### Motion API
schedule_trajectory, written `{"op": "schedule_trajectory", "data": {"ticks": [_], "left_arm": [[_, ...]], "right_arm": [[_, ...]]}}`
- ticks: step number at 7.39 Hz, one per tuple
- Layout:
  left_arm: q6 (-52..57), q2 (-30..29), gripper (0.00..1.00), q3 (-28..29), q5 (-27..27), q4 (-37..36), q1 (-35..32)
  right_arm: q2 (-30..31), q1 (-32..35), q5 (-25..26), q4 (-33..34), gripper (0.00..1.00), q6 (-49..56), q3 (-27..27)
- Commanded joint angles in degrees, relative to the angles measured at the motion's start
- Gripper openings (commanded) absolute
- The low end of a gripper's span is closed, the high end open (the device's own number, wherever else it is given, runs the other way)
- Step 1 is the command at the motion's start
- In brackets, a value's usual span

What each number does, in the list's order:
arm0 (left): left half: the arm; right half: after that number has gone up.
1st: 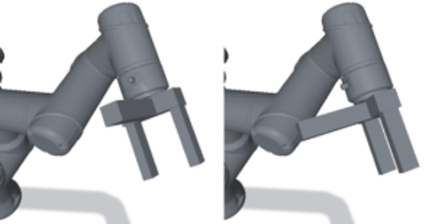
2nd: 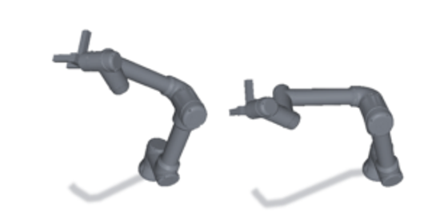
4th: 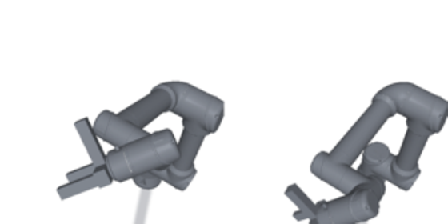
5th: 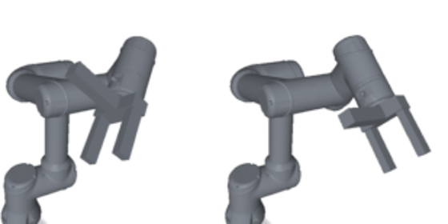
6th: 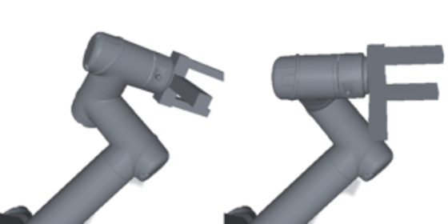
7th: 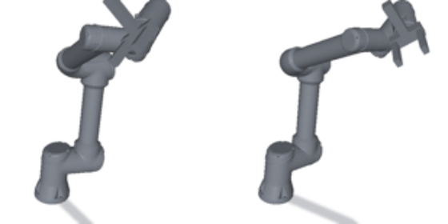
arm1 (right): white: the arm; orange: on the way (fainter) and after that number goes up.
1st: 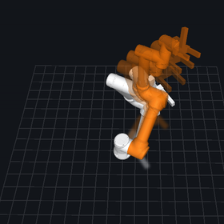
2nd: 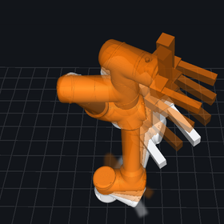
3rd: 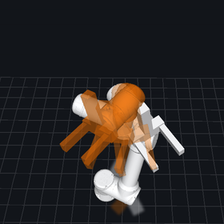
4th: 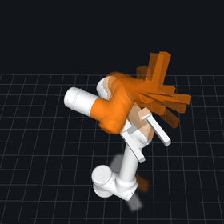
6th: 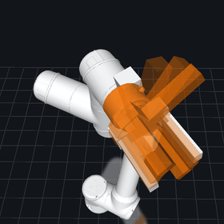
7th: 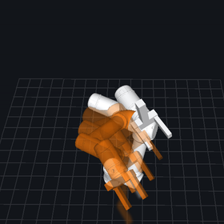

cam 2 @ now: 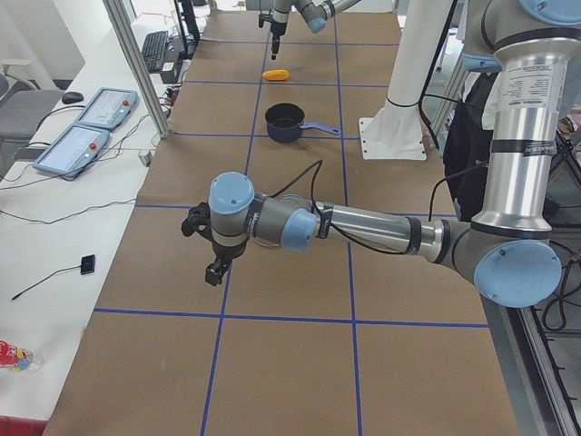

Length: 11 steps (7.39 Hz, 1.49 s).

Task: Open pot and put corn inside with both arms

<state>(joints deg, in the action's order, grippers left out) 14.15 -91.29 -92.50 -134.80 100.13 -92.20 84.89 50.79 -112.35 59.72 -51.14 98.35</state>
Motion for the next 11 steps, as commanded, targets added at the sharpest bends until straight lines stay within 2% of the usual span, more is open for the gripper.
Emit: {"op": "schedule_trajectory", "data": {"ticks": [1, 2, 5, 6, 8, 9, 10, 11], "left_arm": [[0.88, 0.76, 0.99, 2.15, -1.26, 0.77, -2.02], [0.88, 0.76, 0.99, 1.98, -1.35, 0.77, -2.01], [0.7, 0.67, 0.99, 1.89, -1.35, 0.77, -2.02], [0.61, 0.58, 0.99, 1.89, -1.35, 0.77, -2.01], [0.61, 0.58, 0.99, 1.8, -1.35, 0.77, -2.01], [0.53, 0.58, 0.99, 1.71, -1.35, 0.77, -2.01], [0.53, 0.58, 0.99, 1.71, -1.35, 0.77, -2.01], [0.26, 0.58, 0.99, 1.71, -1.35, 0.77, -1.93]], "right_arm": [[-0.78, -5.24, 4.85, -0.13, 0.99, -3.25, -0.27], [-0.61, -6.39, 5.91, -0.82, 0.92, -3.35, -0.44], [-0.87, -7.72, 5.83, -1.8, 0.15, -3.89, -2.02], [-0.96, -7.64, 5.66, -1.8, 0.0, -3.62, -1.76], [-1.31, -5.72, 3.73, -0.93, 0.0, -3.44, 2.69], [-5.05, -3.44, 1.02, 0.12, 0.0, -3.53, 3.42], [-11.96, -3.33, 1.0, 5.53, 0.0, -4.31, 3.77], [-18.91, -3.59, 1.43, 14.63, 0.0, -5.02, 3.95]]}}
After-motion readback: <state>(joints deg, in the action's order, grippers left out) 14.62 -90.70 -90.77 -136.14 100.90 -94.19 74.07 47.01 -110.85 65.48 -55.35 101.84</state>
